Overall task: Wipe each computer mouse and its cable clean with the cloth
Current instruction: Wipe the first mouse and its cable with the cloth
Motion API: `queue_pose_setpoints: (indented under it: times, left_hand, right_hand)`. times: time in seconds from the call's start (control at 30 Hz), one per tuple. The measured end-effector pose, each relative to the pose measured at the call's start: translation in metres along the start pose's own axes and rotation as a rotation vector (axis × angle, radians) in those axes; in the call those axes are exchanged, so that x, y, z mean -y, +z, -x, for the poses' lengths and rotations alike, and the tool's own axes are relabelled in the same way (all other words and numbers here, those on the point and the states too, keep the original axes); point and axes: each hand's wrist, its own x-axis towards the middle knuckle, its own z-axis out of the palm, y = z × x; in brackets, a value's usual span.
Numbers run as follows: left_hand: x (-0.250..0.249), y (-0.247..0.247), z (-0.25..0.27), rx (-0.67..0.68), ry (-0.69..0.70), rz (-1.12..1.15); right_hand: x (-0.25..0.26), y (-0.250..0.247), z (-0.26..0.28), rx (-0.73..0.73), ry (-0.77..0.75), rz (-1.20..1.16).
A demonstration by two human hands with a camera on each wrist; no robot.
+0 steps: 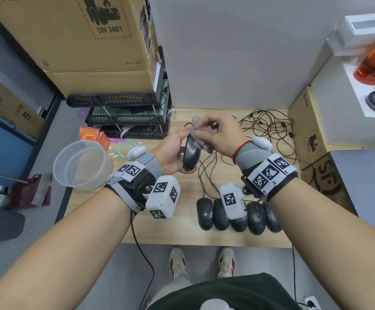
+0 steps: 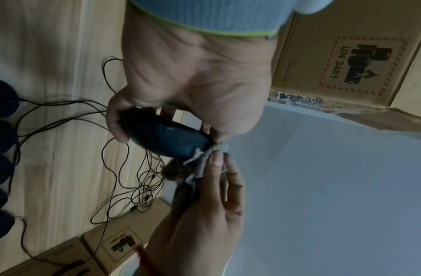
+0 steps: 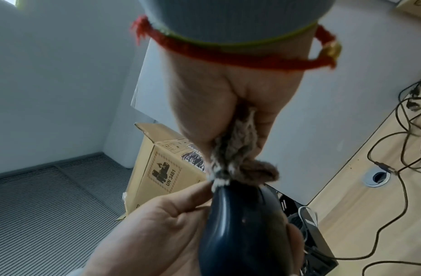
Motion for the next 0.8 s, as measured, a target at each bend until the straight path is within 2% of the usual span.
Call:
queue_pose_setpoints:
  times: [0.07, 0.1, 0.17, 0.23, 0.3, 0.33, 0.37, 0.5, 0.53, 0.63, 0.7, 0.73, 0.8]
  left_hand:
    - [0.001, 0.003, -0.001, 0.004, 0.009, 0.019]
    - [0.000, 0.004, -0.001, 0.005, 0.009, 0.034]
    - [-0.002, 0.001, -0.003, -0.016, 0.016, 0.057]
    - [-0.004, -0.002, -0.004, -0.055, 0.016, 0.081]
    - [-0.003, -0.004, -0.008, -0.084, 0.009, 0.087]
    - [-0.002, -0.003, -0.006, -0.082, 0.004, 0.075]
    - [-0.001, -0.001, -0.004, -0.065, -0.005, 0.061]
    - [-0.005, 0.003, 0.004, -0.022, 0.008, 0.024]
    - [-0.007, 0.004, 0.005, -0.033, 0.000, 0.037]
    - [-0.009, 0.002, 0.003, -0.094, -0.009, 0.102]
    - [-0.008, 0.002, 0.004, -0.097, 0.030, 0.180]
    - [-0.008, 0.003, 0.006, -0.101, 0.056, 0.213]
    - [-0.007, 0.004, 0.008, -0.087, 0.064, 0.193]
  right_hand:
    - [-0.001, -0.001, -0.007, -0.124, -0.041, 0.095]
    - [0.000, 0.000, -0.007, -0.124, -0.069, 0.149]
    - [0.002, 0.005, -0.002, -0.020, -0.107, 0.239]
    - [0.005, 0.010, 0.010, 0.166, -0.127, 0.312]
    - [0.008, 0.011, 0.017, 0.326, -0.110, 0.339]
    - [0.009, 0.010, 0.016, 0.356, -0.092, 0.337]
    - [0.010, 0.008, 0.014, 0.339, -0.078, 0.333]
    - [0.006, 0.005, -0.001, 0.041, -0.097, 0.274]
    - [0.006, 0.008, 0.000, 0.023, -0.124, 0.283]
    - [0.004, 0.019, 0.009, 0.194, -0.191, 0.392]
    - [0.006, 0.019, 0.013, 0.309, -0.167, 0.431]
    - [0.007, 0.017, 0.013, 0.323, -0.152, 0.427]
    - [0.011, 0.010, 0.010, 0.244, -0.144, 0.394]
